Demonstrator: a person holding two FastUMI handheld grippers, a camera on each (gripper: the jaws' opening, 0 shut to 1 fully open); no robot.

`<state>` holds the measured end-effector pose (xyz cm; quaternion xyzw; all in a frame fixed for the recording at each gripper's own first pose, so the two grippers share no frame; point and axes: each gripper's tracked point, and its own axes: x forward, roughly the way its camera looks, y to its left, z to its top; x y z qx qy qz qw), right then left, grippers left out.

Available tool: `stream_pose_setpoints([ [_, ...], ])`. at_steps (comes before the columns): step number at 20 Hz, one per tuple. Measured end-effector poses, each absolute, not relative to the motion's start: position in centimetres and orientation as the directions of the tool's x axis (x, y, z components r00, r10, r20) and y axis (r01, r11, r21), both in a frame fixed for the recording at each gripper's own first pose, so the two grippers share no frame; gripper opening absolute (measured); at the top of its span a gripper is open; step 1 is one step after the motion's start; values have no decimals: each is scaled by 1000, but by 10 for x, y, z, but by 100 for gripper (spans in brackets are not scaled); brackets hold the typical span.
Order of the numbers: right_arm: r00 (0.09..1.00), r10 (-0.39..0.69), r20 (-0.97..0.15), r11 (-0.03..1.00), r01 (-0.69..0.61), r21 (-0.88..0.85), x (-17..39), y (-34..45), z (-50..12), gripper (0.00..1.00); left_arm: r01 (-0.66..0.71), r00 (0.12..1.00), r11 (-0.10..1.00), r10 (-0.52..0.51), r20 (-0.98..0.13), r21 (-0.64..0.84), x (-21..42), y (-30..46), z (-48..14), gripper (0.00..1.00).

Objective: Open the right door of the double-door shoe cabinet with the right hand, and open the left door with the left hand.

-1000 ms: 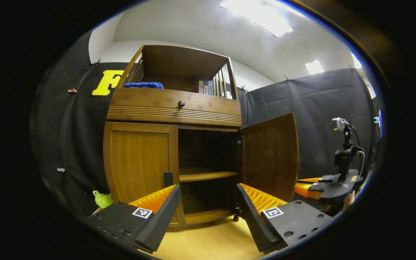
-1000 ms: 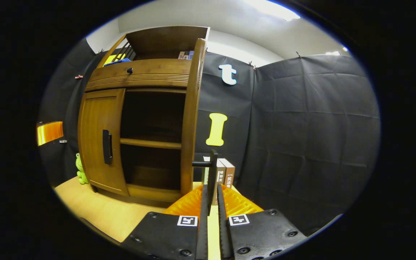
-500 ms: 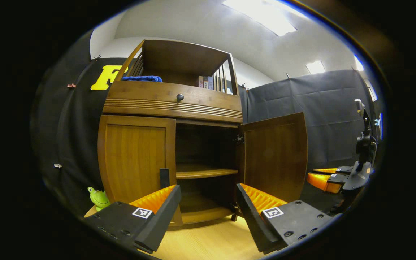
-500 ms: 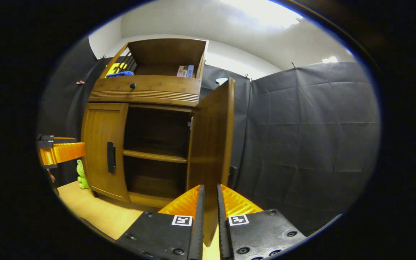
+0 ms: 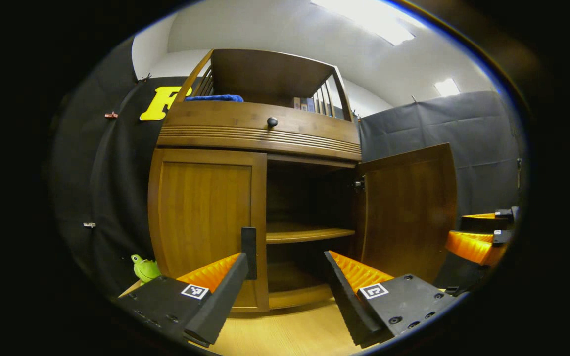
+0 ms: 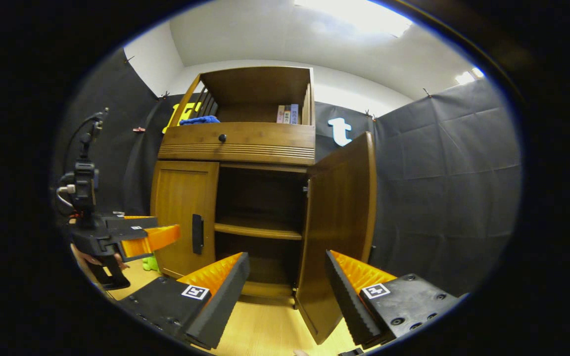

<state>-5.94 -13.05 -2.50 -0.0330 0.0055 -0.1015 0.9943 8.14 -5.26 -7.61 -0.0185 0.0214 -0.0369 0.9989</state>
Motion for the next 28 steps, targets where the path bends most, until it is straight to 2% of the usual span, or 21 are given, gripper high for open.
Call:
stream_pose_setpoints([
  [1,982,-191,-6,979,190,-68,-58,-128,-25,97,59,997,998,-60,-38,-39,87,-50,-80,93],
  [3,984,-176,-3,982,175,-68,-52,-126,-25,95,20,999,999,-21,-34,-38,108,-41,-87,93],
  [10,991,-134,19,989,135,-56,-32,-129,-34,99,-55,998,998,55,-2,-28,163,-26,-113,95],
  [11,991,-132,19,990,133,-54,-29,-131,-37,99,-66,998,998,66,0,-18,168,-23,-117,95],
  [12,992,-129,18,990,129,-50,-26,-132,-41,95,-74,997,997,74,2,-9,173,-21,-120,95],
  [14,992,-125,13,991,125,-42,-20,-136,-49,97,-77,997,997,77,13,5,183,-19,-125,94],
  [16,993,-116,-2,992,116,-39,-13,-139,-57,95,-91,996,996,90,18,27,188,-16,-130,91],
  [17,994,-109,-10,993,108,-37,-9,-140,-62,99,-103,995,994,102,20,43,190,-12,-132,89],
  [20,995,-99,-32,995,98,-34,0,-146,-76,98,-120,993,991,119,27,58,203,-9,-137,84],
  [21,995,-97,-40,995,96,-30,4,-148,-81,98,-124,992,991,123,22,52,208,-8,-142,80],
  [25,994,-98,-51,995,98,-18,10,-153,-90,96,-140,990,990,140,-7,27,223,1,-154,72],
  [28,993,-111,-48,994,111,-20,13,-160,-93,96,-153,988,988,153,15,27,229,7,-152,63],
])
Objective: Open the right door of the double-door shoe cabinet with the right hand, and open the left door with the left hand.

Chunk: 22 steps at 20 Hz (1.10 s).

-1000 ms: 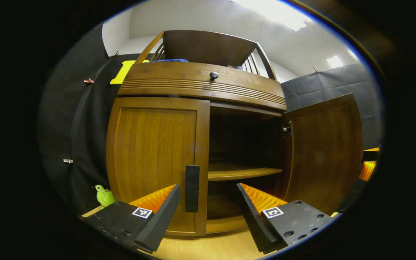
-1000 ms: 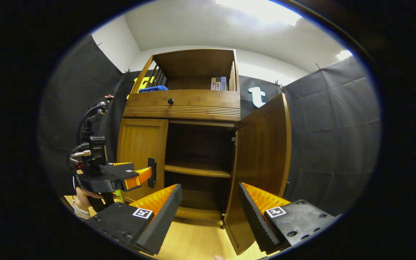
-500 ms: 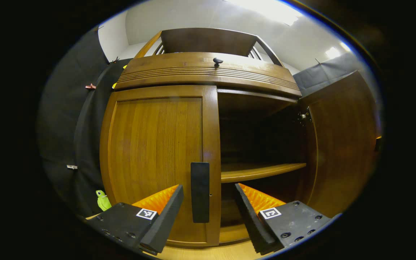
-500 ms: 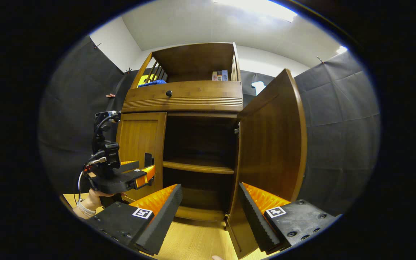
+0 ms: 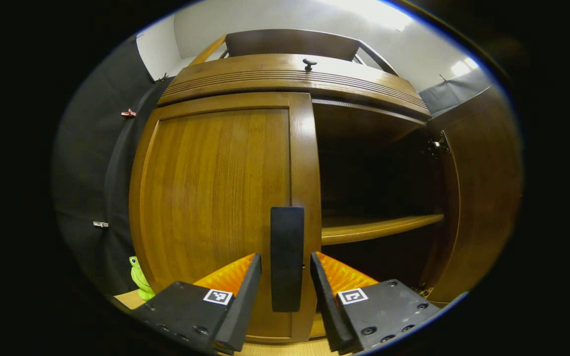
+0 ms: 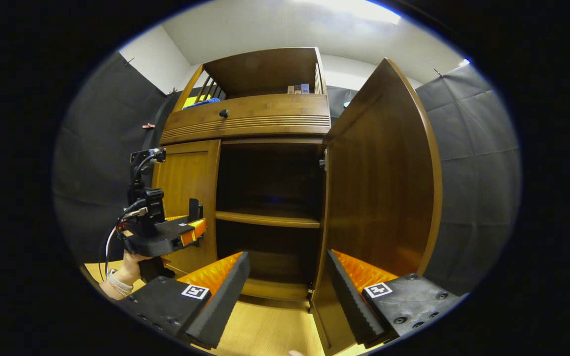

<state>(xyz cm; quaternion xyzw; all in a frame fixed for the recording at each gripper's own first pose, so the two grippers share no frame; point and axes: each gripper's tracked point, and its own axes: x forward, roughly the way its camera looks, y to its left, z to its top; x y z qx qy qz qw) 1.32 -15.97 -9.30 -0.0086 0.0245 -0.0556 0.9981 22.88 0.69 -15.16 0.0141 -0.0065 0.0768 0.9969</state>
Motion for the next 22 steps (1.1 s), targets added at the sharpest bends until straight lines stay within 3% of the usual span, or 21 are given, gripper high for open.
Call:
stream_pose_setpoints([
  [5,991,-114,-66,993,113,-18,18,-161,-100,96,-135,991,990,134,19,33,231,4,-153,37],
  [11,989,-112,-92,993,110,-28,16,-155,-104,98,-96,995,995,96,-18,6,224,3,-152,31],
  [22,990,-89,-111,996,88,-11,5,-129,-100,98,18,997,1000,-19,-68,-23,173,3,-147,31],
])
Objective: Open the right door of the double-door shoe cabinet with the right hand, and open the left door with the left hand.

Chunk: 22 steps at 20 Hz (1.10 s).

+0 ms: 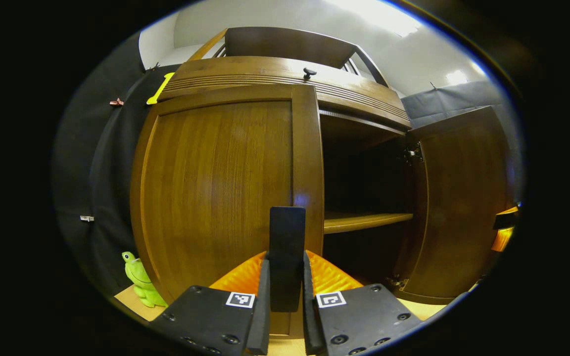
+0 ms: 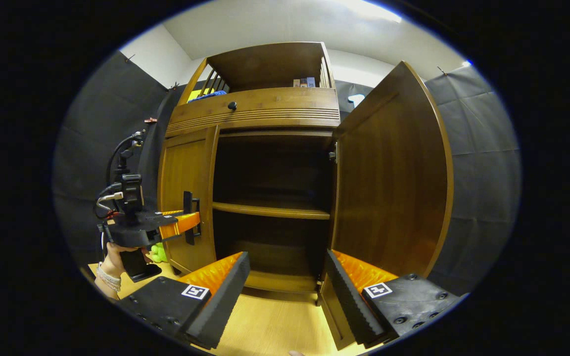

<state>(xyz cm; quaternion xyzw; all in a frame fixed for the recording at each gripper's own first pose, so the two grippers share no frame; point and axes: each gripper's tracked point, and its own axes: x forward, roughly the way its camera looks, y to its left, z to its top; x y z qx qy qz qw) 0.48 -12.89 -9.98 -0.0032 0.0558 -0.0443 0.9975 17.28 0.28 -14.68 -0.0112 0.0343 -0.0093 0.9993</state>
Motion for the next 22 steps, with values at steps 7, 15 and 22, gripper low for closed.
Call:
stream_pose_setpoints([
  [7,995,9,-103,1000,-9,-5,4,-91,-100,96,81,993,996,-84,-82,-42,127,13,-139,31],
  [15,976,148,-158,987,-136,83,18,-40,-119,98,100,992,993,-103,-66,-58,72,37,-135,31],
  [22,962,223,-155,973,-210,97,24,6,-118,98,49,996,998,-52,-79,-39,37,68,-130,31],
])
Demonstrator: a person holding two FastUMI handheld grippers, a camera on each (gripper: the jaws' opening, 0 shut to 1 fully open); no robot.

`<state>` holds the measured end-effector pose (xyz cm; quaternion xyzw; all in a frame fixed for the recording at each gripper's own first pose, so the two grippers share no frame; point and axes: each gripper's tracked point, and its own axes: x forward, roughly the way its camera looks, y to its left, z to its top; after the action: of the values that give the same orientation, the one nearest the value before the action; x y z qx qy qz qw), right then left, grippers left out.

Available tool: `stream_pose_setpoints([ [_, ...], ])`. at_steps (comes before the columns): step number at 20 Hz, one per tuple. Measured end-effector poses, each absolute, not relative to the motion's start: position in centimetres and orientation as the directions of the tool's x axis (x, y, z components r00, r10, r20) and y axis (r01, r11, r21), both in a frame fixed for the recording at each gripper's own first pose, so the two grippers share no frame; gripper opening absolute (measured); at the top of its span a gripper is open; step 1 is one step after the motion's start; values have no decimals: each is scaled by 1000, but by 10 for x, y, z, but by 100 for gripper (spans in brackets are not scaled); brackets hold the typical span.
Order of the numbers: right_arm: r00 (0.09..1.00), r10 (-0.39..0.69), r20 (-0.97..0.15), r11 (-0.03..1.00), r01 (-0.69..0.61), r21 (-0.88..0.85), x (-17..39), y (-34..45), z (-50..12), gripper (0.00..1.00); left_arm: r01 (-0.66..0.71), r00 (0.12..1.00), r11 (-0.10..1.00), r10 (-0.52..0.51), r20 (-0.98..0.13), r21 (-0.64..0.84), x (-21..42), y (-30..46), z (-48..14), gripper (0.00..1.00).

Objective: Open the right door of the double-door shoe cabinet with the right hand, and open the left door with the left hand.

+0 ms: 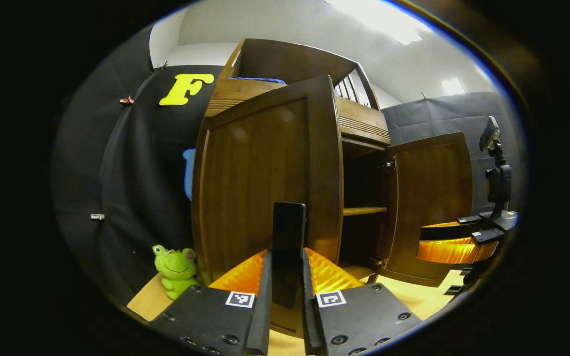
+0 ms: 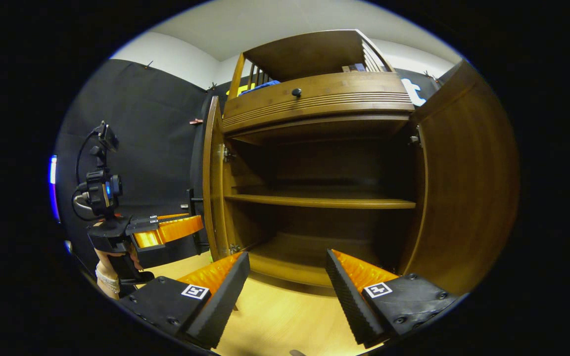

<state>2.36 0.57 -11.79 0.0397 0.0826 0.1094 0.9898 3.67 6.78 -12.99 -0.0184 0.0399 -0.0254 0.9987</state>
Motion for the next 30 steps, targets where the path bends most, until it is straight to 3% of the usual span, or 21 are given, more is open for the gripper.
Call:
stream_pose_setpoints([
  [6,948,272,-165,960,-255,119,27,35,-115,98,-3,996,999,-2,-87,-50,9,97,-124,31],
  [10,944,288,-159,955,-270,126,27,47,-113,98,-40,993,999,37,-110,-25,-1,113,-128,21],
  [11,943,293,-157,953,-275,127,26,49,-111,98,-51,993,998,48,-112,-22,-2,116,-130,23],
  [20,932,316,-177,947,-298,120,32,67,-127,98,-235,967,972,234,-103,0,-12,184,-131,20],
  [22,930,317,-183,946,-298,125,37,68,-130,98,-232,968,972,228,-105,-26,-13,187,-131,14],
  [29,931,311,-194,949,-292,122,42,69,-131,98,-233,966,972,233,-112,14,-26,200,-129,14],
  [30,932,306,-196,950,-286,122,40,68,-131,98,-220,969,976,219,-115,2,-32,199,-128,19],
])
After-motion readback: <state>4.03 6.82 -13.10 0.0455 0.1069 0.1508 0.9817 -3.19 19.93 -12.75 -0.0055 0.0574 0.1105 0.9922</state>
